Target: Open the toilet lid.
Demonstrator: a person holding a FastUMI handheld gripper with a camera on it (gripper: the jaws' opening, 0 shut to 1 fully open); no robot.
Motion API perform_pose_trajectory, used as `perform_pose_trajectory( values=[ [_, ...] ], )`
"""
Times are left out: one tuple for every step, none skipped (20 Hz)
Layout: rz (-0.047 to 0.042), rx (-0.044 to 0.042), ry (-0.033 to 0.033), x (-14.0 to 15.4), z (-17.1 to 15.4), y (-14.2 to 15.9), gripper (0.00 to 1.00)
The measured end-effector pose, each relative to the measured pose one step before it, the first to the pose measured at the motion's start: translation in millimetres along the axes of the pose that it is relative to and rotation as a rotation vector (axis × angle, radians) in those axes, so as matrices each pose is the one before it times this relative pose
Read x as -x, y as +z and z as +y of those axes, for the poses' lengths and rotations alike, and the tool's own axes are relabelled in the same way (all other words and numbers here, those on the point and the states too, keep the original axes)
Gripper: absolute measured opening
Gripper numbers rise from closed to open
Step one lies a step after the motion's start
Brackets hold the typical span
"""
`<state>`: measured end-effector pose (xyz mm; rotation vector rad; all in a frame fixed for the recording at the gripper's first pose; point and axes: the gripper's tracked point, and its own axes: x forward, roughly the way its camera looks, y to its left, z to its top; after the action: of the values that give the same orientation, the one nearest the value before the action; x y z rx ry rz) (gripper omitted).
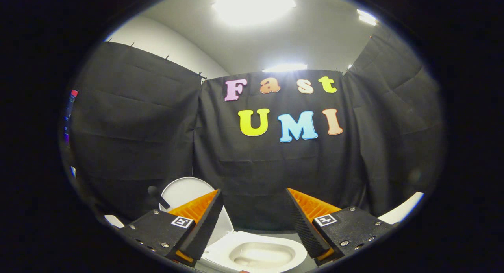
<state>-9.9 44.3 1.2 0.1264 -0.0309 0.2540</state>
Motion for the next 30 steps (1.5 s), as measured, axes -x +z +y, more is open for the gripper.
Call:
perform_pose_trajectory(
  values=[
    [0.00851, -0.00241, -0.01922, 4.17, -10.69, -0.33, 0.96],
    [0.00614, -0.00179, -0.01614, 3.53, -9.94, 0.54, 0.96],
    [0.0005, -0.00351, -0.01498, 2.31, -10.49, 0.33, 0.96],
    [0.00558, -0.00702, -0.00988, 1.49, -8.0, -0.45, 0.96],
    [0.00988, -0.00734, -0.00182, 0.86, -3.94, -3.64, 0.95],
    [0.00657, -0.00525, -0.00231, 1.49, -5.24, -1.61, 0.95],
    [0.00079, -0.00649, -0.00349, 2.07, -5.45, 1.64, 0.96],
    [-0.00162, -0.00596, -0.00098, 1.93, -3.43, 2.36, 0.96],
    [-0.00237, -0.00323, -0.00261, 0.51, -3.48, 1.35, 0.95],
    [-0.00294, -0.00301, -0.00516, 1.38, -3.64, 2.24, 0.95],
    [-0.00248, -0.00541, -0.003, 1.11, -2.81, 0.53, 0.96],
    [-0.00401, -0.00981, 0.00145, 0.8, -1.63, 1.49, 0.95],
    [-0.00353, -0.00768, 0.00633, 1.57, 0.62, 1.29, 0.96],
    [-0.00226, -0.00276, -0.0018, -0.25, -1.64, 0.49, 0.96],
    [0.0026, 0.00171, -0.0042, -1.15, -3.5, -1.18, 0.96],
    [0.00641, 0.0033, -0.00296, -1.28, -2.59, -3.03, 0.96],
    [0.00574, 0.00504, 0.00078, 1.08, -0.58, -3.26, 0.96],
    [0.00343, 0.00577, 0.00272, -0.99, -1.46, -3.04, 0.96],
    [0.00618, 0.00856, 0.00176, -0.11, -2.32, -4.4, 0.96],
    [0.00695, 0.01183, -0.00269, -0.37, -4.08, -4.04, 0.96],
    [0.00304, 0.00875, -0.0084, 0.11, -5.94, -2.56, 0.96],
    [-0.00056, 0.00096, -0.00724, 0.35, -5.07, -1.86, 0.96],
    [-0.00543, -0.00968, -0.00429, 0.49, -3.64, 0.64, 0.96],
    [-0.00789, -0.01735, 0.0018, 0.37, -2.44, 1.73, 0.96],
    [-0.00394, -0.0227, 0.00251, -1.24, -2.09, -0.41, 0.96],
    [0.00048, -0.0244, 0.0053, -2.08, -1.81, -0.15, 0.96],
    [-0.00395, -0.01653, 0.00349, -0.55, -2.1, 0.49, 0.95],
    [-0.00287, 0.0001, -0.00413, -0.56, -3.98, -0.5, 0.96],
    [0.00167, 0.01169, -0.01131, -0.58, -6.43, -2.46, 0.96],
    [0.00604, 0.0132, -0.01036, -1.02, -4.17, -2.39, 0.96]
  ],
)
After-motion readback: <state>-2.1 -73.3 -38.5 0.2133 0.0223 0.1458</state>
